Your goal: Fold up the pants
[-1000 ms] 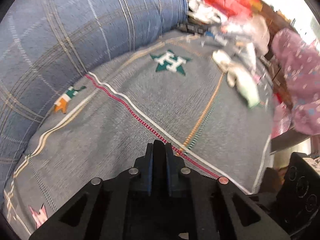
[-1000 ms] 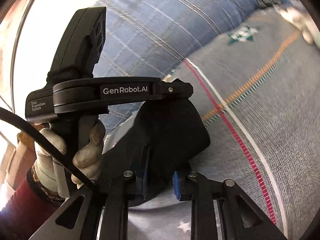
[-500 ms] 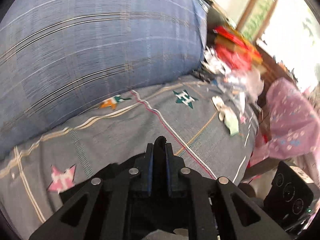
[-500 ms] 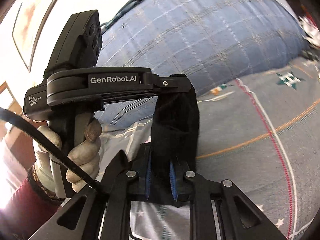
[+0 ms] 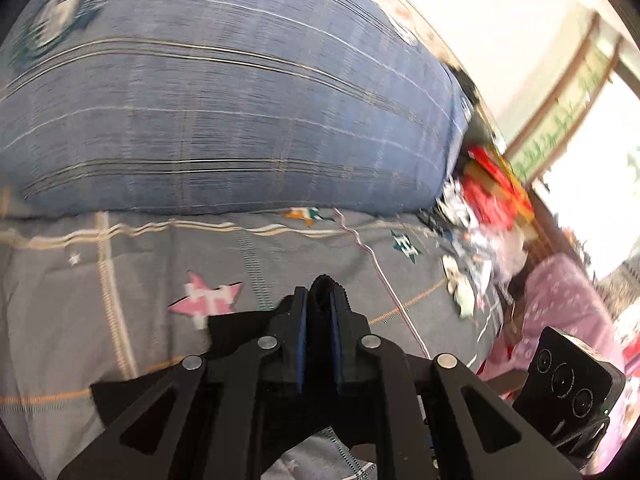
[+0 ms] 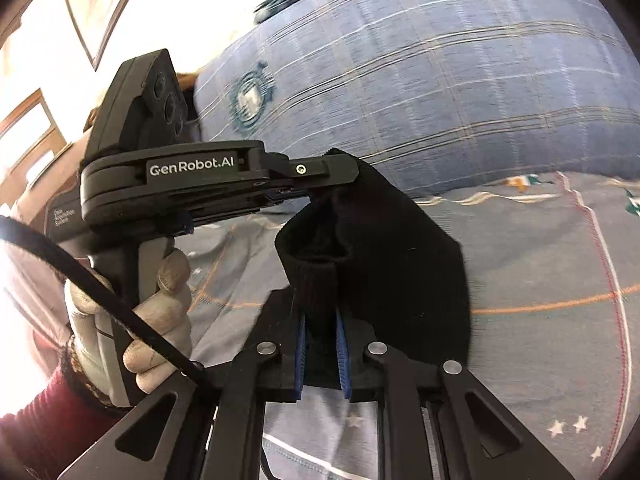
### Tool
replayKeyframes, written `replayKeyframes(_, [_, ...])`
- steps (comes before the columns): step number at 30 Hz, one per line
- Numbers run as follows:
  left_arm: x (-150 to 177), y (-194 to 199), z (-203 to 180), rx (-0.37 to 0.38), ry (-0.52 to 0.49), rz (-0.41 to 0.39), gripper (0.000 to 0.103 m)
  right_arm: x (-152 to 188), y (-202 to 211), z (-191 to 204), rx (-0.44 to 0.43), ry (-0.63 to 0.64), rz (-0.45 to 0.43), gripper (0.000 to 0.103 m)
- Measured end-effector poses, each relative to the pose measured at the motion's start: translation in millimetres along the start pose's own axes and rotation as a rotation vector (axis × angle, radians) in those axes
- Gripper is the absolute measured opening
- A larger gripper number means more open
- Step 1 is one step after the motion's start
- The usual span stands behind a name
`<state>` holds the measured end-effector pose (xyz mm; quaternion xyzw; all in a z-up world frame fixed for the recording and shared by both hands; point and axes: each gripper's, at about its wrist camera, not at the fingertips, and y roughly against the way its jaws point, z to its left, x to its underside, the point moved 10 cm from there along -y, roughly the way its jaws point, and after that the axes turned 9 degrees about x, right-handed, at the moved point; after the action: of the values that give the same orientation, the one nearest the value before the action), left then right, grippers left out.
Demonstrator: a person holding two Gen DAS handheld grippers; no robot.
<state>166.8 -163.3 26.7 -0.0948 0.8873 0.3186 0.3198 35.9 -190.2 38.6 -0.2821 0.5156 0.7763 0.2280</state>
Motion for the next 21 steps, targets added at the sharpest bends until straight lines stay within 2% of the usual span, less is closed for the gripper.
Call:
replayKeyframes(3, [2, 24, 28, -0.005, 0.067, -0.046, 0.010, -2, -12, 32, -0.031, 0.054, 0.023, 0.014])
replayKeyframes(5, [7, 38, 51, -0.015, 0.110, -0.067, 0.010, 0, -18, 49, -0.057, 0.080, 0.041, 0.010])
replayKeyframes(8, [18, 52, 78, -0.010, 0.169, -0.087, 0.010, 5, -36, 77, -0.063, 0.139, 0.074, 0.010])
replayKeyframes(16, [51, 76, 134, 0.007, 0.302, -0.138, 0.010, 41, -99, 107, -0.077, 0.158, 0.229, 0.009])
replayKeyframes(21, [63, 96, 153, 0.005, 0.345, -0.177, 0.010, 49, -113, 131, -0.091, 0.211, 0.265, 0.009])
